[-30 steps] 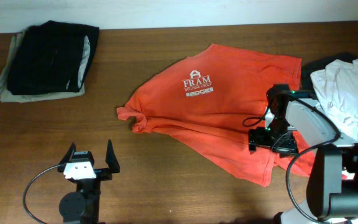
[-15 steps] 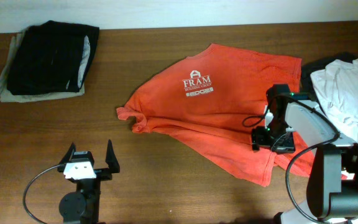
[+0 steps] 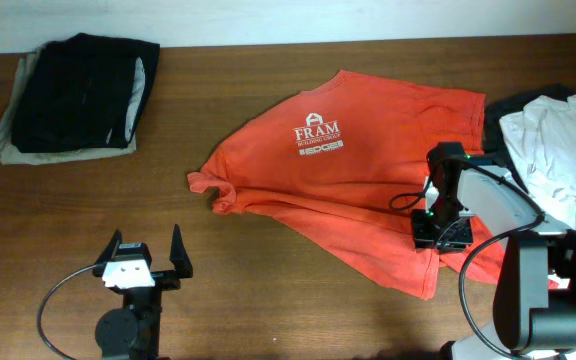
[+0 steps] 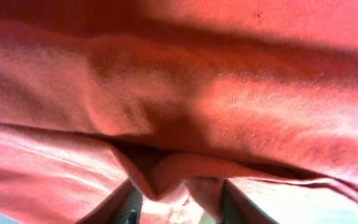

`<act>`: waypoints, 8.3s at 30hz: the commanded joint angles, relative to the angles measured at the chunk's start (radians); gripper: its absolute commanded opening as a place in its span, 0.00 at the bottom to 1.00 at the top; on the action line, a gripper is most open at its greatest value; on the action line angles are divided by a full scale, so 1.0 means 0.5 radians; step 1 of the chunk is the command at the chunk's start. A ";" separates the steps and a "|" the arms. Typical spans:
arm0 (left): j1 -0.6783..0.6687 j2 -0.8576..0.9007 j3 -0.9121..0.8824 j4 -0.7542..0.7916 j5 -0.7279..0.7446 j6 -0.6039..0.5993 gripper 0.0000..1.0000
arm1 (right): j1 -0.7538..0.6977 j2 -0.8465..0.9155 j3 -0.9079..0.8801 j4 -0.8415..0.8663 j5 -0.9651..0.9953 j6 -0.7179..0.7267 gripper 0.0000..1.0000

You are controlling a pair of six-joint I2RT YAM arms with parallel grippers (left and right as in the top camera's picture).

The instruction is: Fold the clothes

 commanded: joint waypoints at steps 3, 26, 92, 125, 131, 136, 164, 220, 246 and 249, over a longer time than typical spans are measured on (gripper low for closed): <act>0.012 -0.010 -0.006 -0.012 0.000 0.040 0.99 | 0.009 0.013 0.071 -0.021 0.012 0.009 0.04; 0.012 -0.010 -0.005 -0.012 0.000 0.040 0.99 | 0.009 -1.109 0.072 -0.092 -0.076 0.845 0.04; -0.504 3.221 2.378 -1.165 0.331 -0.520 0.99 | 0.009 -1.174 -0.018 -0.166 -0.221 0.855 0.04; -0.626 3.693 2.378 -1.084 -0.196 -1.015 0.69 | 0.009 -1.174 -0.018 -0.133 -0.214 0.850 0.04; -0.626 3.772 2.378 -1.068 -0.195 -1.016 0.70 | 0.009 -1.174 -0.018 -0.126 -0.214 0.850 0.04; -0.626 3.775 2.379 -1.050 -0.195 -1.016 0.65 | 0.009 -1.174 -0.018 -0.126 -0.214 0.850 0.04; -0.626 3.348 2.916 -1.688 -0.723 -1.015 0.01 | 0.010 -1.175 0.182 -0.043 -0.105 0.840 0.04; -0.626 3.073 4.141 -0.815 -0.797 -0.326 0.06 | -0.311 -0.092 3.258 -0.325 -0.215 0.429 0.04; -0.753 4.357 4.068 -2.348 0.400 -0.333 0.15 | -0.318 -0.057 1.327 -0.402 0.012 0.446 0.04; -0.819 4.475 4.068 -2.438 0.392 -0.317 0.15 | -0.322 -0.057 1.327 -0.419 0.117 0.446 0.04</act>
